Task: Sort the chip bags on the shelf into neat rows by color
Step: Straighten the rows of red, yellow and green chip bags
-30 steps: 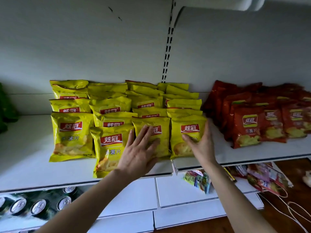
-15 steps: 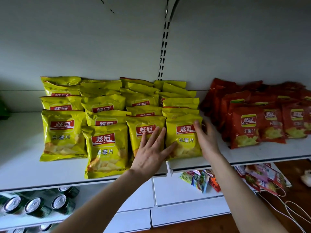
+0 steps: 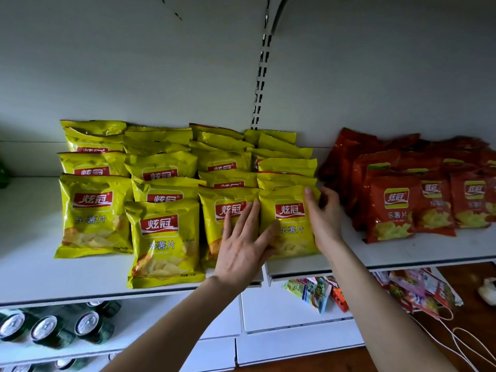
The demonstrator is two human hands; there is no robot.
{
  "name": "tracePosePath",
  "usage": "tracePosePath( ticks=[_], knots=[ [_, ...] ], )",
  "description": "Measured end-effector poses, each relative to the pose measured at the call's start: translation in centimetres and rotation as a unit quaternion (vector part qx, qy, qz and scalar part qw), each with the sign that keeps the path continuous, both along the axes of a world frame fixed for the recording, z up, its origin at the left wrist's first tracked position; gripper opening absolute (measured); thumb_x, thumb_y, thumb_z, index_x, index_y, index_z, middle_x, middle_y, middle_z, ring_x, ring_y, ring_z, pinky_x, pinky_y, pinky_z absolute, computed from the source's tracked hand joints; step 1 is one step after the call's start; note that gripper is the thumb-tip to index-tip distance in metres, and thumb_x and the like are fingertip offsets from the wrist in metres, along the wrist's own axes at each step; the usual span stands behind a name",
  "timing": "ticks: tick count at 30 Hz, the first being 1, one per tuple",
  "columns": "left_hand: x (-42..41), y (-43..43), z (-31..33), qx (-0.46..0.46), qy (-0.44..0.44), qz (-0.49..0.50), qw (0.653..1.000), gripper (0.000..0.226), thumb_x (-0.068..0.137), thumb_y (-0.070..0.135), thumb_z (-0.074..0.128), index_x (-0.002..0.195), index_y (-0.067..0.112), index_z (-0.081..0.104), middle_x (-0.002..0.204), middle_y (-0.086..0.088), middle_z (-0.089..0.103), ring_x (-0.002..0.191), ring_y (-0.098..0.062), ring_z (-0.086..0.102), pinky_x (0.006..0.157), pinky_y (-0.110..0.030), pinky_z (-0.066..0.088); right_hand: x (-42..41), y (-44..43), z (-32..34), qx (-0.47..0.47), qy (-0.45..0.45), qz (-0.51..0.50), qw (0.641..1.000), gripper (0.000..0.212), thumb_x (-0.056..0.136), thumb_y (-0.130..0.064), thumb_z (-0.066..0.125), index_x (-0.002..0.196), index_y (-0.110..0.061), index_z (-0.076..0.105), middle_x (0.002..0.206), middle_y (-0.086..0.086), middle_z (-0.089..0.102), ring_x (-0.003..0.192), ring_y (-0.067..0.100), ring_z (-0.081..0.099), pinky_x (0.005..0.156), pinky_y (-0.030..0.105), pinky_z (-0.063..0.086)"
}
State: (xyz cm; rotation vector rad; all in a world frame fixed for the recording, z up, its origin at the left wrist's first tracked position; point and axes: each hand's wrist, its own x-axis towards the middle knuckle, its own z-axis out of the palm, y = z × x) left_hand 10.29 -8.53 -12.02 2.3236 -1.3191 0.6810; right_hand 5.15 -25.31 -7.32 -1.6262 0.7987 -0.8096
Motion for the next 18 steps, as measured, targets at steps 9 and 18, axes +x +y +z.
tracePosePath(
  ticks=[9, 18],
  knots=[
    [0.0, -0.3, 0.9, 0.066, -0.031, 0.027, 0.997, 0.072, 0.056, 0.045, 0.085, 0.121, 0.023, 0.062, 0.135, -0.018, 0.053, 0.123, -0.038, 0.052, 0.095, -0.063, 0.026, 0.9, 0.1, 0.1, -0.081, 0.005, 0.005, 0.997, 0.031, 0.095, -0.021, 0.05, 0.12, -0.004, 0.053, 0.104, -0.003, 0.05, 0.097, 0.008, 0.047, 0.069, 0.008, 0.035],
    [0.3, 0.0, 0.5, 0.054, -0.03, 0.027, 0.998, 0.073, 0.068, 0.049, 0.076, 0.13, 0.026, 0.044, 0.142, -0.015, 0.046, 0.132, -0.034, 0.041, 0.099, -0.063, 0.021, 2.0, -1.3, 0.3, -0.024, 0.001, 0.03, 0.999, 0.042, 0.091, -0.03, 0.056, 0.128, -0.011, 0.047, 0.121, 0.003, 0.054, 0.113, 0.02, 0.052, 0.097, 0.036, 0.042]
  ],
)
